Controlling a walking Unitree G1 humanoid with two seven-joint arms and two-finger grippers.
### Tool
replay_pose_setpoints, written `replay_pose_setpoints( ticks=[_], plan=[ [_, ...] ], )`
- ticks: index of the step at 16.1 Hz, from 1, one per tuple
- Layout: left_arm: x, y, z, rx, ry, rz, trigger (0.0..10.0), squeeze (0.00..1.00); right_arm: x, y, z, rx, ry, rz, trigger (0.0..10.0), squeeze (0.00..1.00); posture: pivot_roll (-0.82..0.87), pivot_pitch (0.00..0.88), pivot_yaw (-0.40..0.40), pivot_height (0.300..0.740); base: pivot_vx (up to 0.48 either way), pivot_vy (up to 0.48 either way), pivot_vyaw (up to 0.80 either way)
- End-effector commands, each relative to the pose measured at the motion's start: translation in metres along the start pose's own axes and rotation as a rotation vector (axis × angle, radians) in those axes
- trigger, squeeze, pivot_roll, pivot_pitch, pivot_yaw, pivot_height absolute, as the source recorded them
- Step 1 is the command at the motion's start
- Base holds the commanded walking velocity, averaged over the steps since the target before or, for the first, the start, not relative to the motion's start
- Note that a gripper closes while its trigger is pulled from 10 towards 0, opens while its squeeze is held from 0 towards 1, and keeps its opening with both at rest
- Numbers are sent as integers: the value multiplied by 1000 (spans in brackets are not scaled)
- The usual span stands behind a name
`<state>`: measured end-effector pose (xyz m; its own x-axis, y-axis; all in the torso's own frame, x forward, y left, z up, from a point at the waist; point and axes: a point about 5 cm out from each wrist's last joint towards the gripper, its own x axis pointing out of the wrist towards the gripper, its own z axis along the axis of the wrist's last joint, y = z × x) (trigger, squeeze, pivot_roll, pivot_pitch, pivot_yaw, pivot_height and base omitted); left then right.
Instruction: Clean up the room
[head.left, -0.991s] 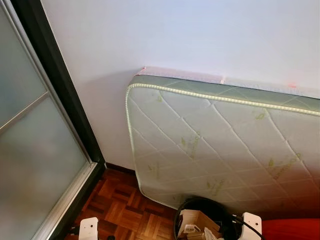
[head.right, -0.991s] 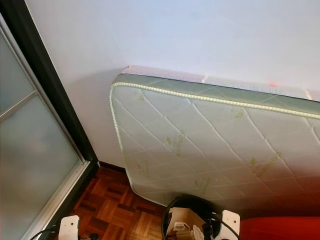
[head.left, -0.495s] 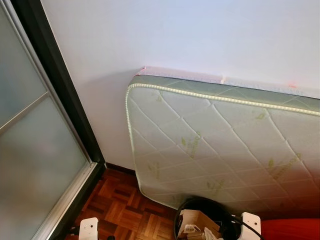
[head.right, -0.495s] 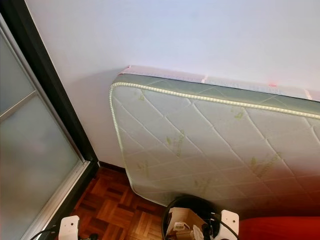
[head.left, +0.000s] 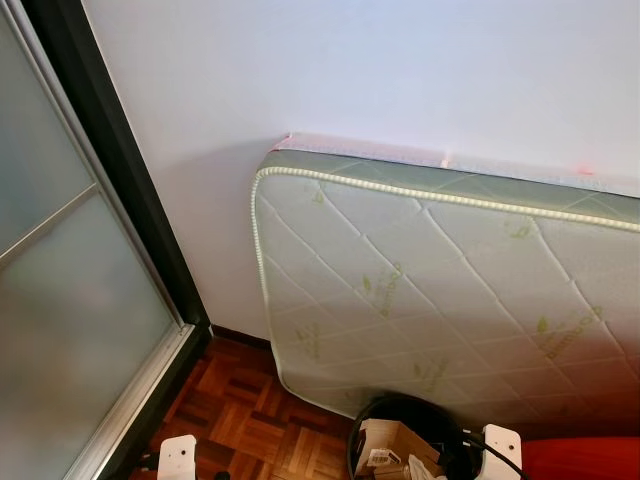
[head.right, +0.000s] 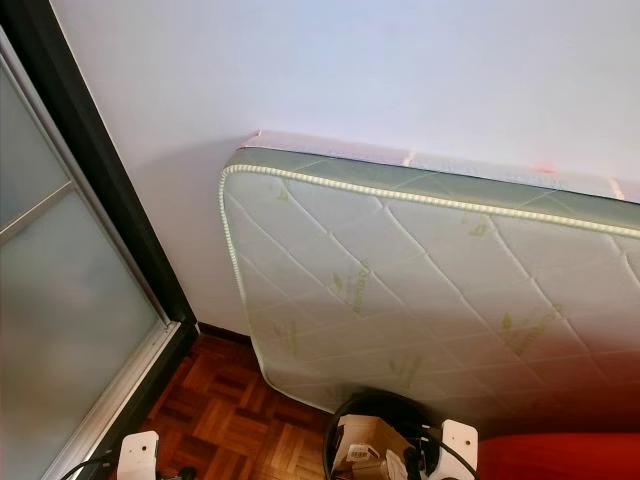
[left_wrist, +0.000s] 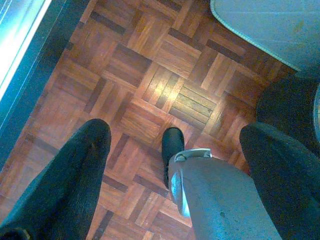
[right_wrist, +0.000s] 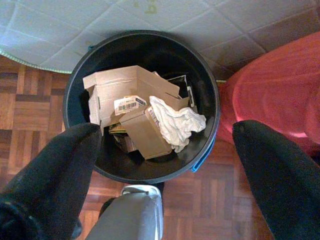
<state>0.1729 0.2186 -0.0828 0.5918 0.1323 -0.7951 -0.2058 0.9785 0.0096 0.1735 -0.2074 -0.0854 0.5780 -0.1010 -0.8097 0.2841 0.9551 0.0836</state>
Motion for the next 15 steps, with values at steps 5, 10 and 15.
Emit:
replay_pose_setpoints(
  ticks=[5, 10, 15],
  plan=[
    [-1, 0, -6, -14, 27, -1, 10000, 0, 1, 2, 0, -3, 7, 0, 10000, 0, 44, 0, -13, 740, -269, 0, 0],
    [-1, 0, -6, -19, 25, -1, 10000, 0, 1, 3, 2, -5, 6, 0, 10000, 0, 46, 0, -17, 740, -282, 0, 0],
    [-1, -1, -5, -24, 25, -1, 10000, 0, 1, 3, 3, -14, 6, 3, 10000, 0, 49, 0, -22, 740, -281, 0, 0]
  ],
)
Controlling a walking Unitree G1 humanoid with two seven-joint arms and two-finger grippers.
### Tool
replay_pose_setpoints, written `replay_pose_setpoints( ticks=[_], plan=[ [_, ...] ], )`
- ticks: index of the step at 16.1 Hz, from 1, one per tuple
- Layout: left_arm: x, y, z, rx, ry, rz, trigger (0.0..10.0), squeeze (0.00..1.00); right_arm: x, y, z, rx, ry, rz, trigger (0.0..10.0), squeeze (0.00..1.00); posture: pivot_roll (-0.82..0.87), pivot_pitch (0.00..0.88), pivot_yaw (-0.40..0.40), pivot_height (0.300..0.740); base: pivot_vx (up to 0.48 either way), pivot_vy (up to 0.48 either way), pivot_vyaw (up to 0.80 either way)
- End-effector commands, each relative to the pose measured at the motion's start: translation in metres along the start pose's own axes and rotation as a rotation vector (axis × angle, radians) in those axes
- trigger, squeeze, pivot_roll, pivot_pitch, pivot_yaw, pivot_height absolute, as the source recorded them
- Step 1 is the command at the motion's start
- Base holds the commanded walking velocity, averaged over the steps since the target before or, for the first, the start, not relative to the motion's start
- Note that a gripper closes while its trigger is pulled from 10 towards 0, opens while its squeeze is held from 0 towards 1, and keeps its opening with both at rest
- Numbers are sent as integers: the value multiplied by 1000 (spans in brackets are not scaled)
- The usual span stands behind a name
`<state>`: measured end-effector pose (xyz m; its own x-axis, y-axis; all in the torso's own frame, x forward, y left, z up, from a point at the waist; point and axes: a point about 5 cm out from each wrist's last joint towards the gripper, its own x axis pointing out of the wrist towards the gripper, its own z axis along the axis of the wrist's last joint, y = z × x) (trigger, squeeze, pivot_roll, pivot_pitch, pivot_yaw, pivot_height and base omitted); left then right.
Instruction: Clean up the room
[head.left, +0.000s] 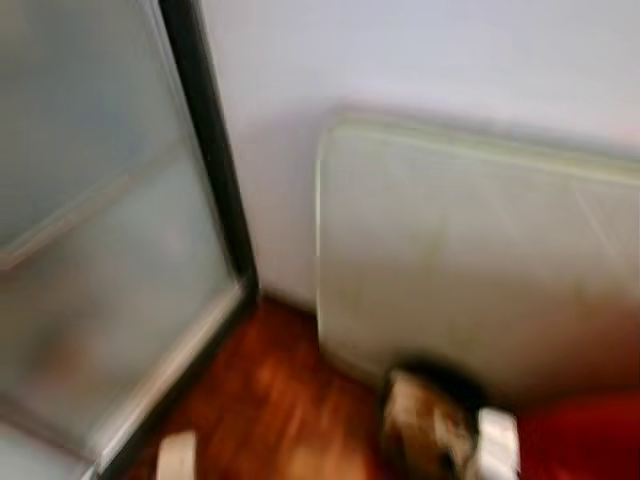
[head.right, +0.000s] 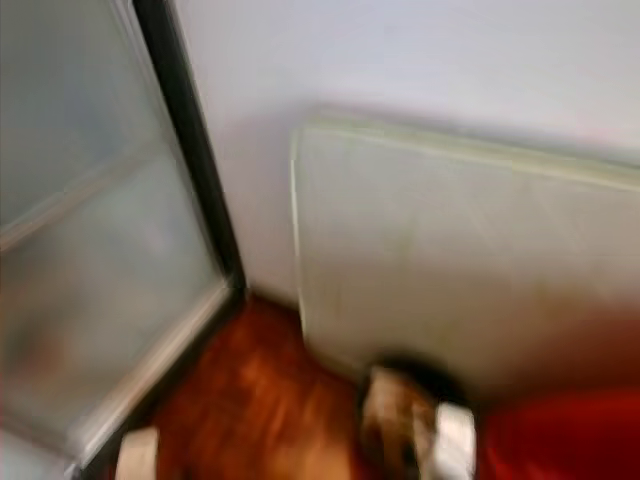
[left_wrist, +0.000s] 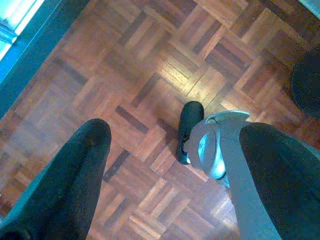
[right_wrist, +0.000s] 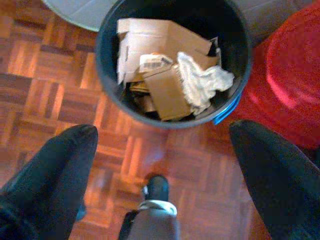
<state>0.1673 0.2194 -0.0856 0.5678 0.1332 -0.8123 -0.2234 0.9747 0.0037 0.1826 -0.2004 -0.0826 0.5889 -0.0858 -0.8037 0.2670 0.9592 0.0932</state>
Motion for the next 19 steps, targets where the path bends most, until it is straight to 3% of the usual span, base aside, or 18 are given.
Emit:
replay_pose_setpoints(
  ticks=[1, 10, 19],
  plan=[
    [0, -3, 1, -7, -5, -7, 10000, 0, -1, -6, -3, -8, 13, -14, 10000, 0, 50, 0, -23, 740, -285, 0, 0],
    [1, -3, 2, -10, -5, -8, 10000, 0, -1, -6, -2, -13, 9, -12, 10000, 0, 48, 0, -21, 740, -284, 0, 0],
    [0, -1, 0, 20, 3, -9, 10000, 0, -1, -4, -6, -6, 21, -11, 10000, 0, 41, 0, -4, 740, 0, 0, 0]
  ],
)
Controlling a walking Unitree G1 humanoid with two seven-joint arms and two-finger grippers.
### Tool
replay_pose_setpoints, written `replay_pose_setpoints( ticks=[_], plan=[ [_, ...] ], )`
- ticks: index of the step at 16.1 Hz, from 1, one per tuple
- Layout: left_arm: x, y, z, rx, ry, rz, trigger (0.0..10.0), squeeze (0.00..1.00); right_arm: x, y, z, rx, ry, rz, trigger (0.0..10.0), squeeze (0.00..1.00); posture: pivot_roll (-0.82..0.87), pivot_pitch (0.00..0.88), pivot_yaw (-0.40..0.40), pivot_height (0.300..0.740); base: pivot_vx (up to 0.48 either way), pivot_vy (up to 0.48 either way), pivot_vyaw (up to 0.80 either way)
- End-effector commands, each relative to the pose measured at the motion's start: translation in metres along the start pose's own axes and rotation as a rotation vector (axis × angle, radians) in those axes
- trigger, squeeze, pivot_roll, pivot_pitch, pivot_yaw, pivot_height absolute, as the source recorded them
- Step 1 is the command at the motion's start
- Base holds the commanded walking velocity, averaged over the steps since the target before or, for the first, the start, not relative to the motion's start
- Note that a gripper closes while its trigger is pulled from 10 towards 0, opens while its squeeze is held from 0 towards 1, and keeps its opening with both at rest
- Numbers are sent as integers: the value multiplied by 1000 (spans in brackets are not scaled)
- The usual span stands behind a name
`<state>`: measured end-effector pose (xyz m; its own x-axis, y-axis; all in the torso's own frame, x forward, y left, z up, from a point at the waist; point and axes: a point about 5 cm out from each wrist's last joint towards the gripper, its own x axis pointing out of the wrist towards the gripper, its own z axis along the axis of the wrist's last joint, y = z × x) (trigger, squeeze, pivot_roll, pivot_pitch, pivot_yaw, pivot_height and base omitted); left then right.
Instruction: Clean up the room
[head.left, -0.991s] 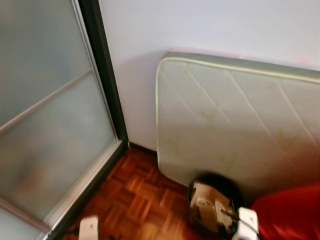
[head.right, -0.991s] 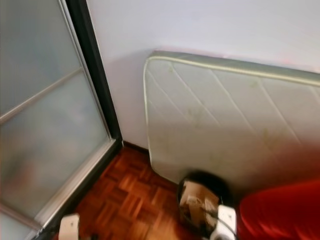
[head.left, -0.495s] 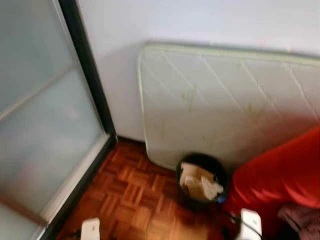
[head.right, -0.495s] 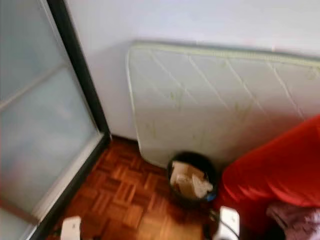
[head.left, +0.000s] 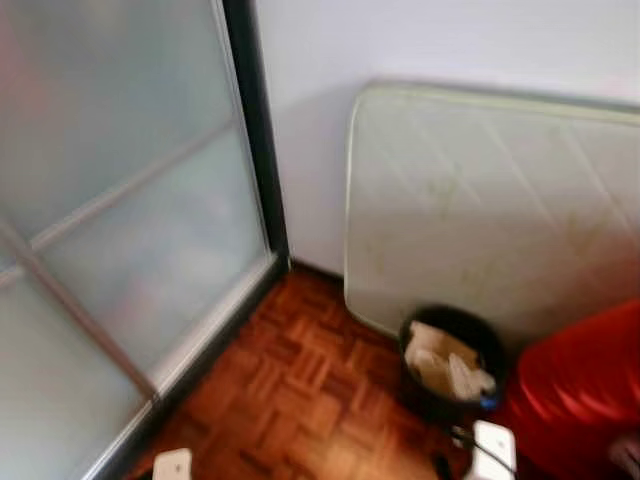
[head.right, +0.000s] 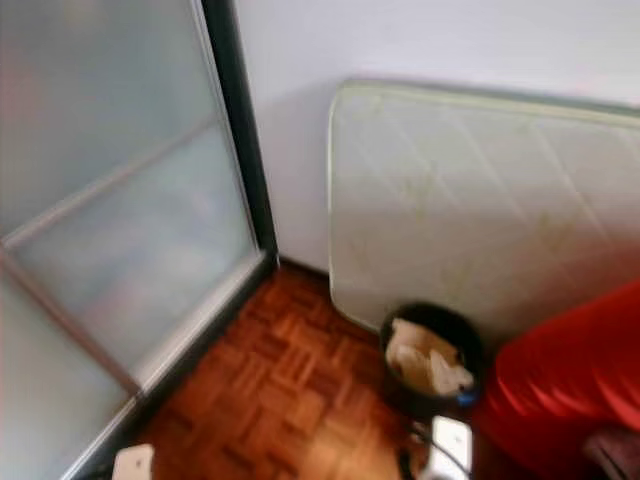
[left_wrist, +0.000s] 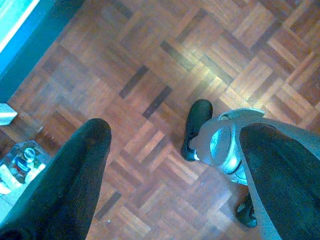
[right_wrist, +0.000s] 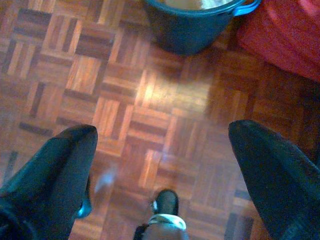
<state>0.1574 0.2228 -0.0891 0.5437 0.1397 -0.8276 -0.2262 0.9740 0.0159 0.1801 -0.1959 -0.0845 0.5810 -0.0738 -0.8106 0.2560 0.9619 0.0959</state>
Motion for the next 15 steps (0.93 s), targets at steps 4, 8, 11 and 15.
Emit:
replay_pose_setpoints(
  ticks=[4, 8, 11, 15],
  plan=[
    [2, -7, 9, 21, -23, -23, 10000, 0, -1, -8, -2, -8, 12, -15, 10000, 0, 43, 0, -8, 740, 0, 0, -692],
    [2, -8, 9, 15, -22, -24, 10000, 0, -1, -9, -1, -14, 13, -15, 10000, 0, 48, 0, -16, 740, 0, 0, -755],
    [2, -8, 9, 13, -20, -19, 10000, 0, -1, -9, 0, -14, 12, -17, 10000, 0, 48, 0, -16, 740, 0, 0, -752],
    [2, -8, 10, 30, -19, -16, 10000, 0, -1, -9, 0, -14, 12, -17, 10000, 0, 46, 0, -17, 740, 0, 0, -752]
  ],
)
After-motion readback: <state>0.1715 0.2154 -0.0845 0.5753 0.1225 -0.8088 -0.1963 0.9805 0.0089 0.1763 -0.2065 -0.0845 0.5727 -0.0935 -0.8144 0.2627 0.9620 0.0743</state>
